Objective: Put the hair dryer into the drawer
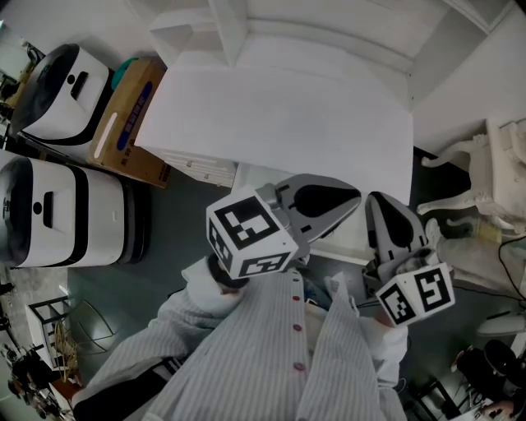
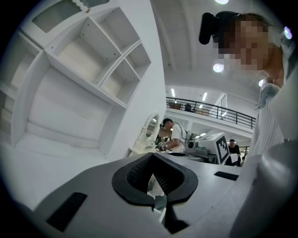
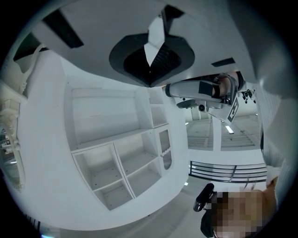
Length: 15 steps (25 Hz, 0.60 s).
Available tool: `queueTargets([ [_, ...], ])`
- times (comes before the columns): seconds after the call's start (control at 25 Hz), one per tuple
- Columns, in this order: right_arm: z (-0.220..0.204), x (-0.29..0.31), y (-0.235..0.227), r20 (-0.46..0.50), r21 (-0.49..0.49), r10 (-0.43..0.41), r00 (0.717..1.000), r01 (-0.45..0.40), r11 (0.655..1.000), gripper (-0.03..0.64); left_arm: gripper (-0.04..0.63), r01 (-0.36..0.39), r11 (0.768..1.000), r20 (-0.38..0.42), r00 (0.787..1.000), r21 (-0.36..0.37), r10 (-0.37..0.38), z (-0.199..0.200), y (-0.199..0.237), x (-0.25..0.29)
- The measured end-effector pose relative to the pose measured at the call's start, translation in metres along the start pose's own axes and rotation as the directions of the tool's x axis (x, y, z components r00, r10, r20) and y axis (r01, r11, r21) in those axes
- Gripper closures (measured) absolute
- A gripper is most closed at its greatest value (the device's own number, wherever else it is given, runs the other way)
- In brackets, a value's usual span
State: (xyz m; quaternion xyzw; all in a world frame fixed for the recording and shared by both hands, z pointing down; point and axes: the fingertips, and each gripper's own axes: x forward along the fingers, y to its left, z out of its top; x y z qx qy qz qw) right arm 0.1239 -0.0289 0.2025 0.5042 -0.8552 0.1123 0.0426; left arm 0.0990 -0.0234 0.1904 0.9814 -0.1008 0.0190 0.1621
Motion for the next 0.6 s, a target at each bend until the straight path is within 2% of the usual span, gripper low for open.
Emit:
queueTargets([
  [0.6,-0.0058,0.0028,-0.0037,-0.026,0.005,-0.002,1.0,0.002,1.0,0.606,0.586,0.0,1.0,-0.022,1.0,-0.019,0.0,-0.0074,0.0065,0.0056],
])
